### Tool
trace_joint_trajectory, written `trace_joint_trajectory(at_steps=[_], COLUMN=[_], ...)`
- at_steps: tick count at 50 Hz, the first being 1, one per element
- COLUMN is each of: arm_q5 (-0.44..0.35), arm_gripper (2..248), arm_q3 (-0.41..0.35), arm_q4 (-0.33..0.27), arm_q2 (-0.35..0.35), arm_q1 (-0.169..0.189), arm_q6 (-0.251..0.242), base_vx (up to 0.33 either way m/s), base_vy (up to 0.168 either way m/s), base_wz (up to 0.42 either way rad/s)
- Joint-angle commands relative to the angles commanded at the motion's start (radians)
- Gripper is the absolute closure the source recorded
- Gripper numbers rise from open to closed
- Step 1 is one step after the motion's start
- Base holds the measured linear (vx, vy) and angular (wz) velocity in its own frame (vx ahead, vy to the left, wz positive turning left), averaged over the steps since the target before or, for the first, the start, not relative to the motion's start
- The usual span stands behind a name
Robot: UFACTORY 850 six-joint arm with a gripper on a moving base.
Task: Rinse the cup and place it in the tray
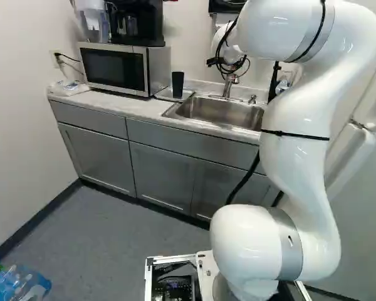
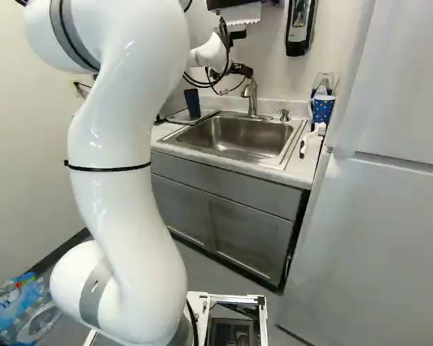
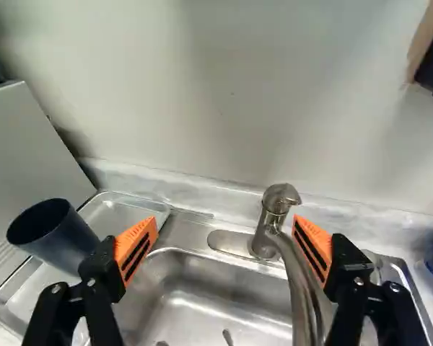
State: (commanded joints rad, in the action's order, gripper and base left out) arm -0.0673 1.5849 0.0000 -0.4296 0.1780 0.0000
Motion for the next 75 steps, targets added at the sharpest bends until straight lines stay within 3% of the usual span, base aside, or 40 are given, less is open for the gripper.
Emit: trace_joint_trajectory(at_steps=[37,75], arm_q5=[-0.002,-0.123], arm_gripper=[3,3], arm_q3=[0.146,0.147], arm_q4=[0.000,0.000], arm_q2=[-0.130,-0.131], arm_q1=[-0.007,-0.007], arm_q6=[0.000,0.000], base_vx=[0.000,0.000], base_vy=[0.000,0.000], base_wz=[0.000,0.000])
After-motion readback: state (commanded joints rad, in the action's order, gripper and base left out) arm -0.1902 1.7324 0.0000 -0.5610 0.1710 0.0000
